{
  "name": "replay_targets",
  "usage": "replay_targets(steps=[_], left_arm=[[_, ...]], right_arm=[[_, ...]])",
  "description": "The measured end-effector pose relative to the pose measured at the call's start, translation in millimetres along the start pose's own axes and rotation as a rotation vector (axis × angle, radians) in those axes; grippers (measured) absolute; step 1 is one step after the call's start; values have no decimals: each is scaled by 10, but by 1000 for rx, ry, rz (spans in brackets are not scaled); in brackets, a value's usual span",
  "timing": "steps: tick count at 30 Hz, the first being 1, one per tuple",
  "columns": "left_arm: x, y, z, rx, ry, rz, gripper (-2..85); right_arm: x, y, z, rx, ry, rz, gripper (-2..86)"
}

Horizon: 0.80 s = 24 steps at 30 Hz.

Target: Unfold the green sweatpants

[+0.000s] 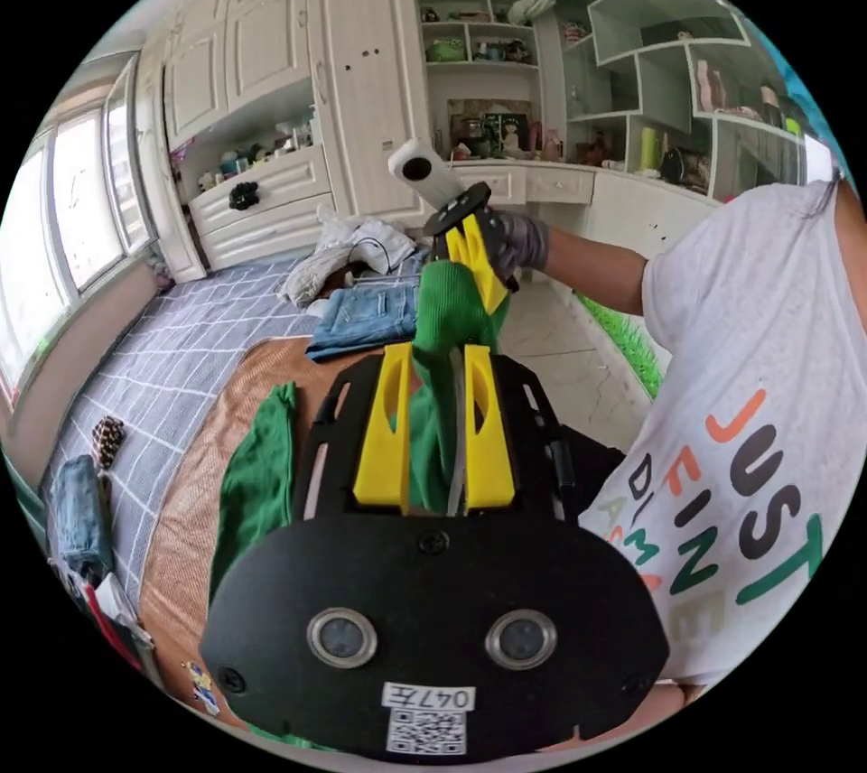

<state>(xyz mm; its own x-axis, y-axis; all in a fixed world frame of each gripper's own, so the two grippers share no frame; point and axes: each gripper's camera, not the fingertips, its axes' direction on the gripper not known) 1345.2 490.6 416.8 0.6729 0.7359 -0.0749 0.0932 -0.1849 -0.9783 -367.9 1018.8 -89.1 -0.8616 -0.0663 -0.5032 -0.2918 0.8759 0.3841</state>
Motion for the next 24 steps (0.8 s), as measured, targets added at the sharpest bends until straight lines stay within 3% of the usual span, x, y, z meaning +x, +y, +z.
replay_targets(steps=[4,6,17,24], left_arm=[[-740,496,-67,97,364,-122,26],[-979,734,-153,136,418,-168,14],[-1150,1099,-381,-94,260,-181,11],[-1212,1279,-530,-178,187,-223,21]], right_arm=[[-127,-117,-20,-34,13,-51,-8],[-164,-175,-55,-52,84,8,1],[-499,-659,353,-252,390,103,27],[-645,-794,468,-268,588,185,36]])
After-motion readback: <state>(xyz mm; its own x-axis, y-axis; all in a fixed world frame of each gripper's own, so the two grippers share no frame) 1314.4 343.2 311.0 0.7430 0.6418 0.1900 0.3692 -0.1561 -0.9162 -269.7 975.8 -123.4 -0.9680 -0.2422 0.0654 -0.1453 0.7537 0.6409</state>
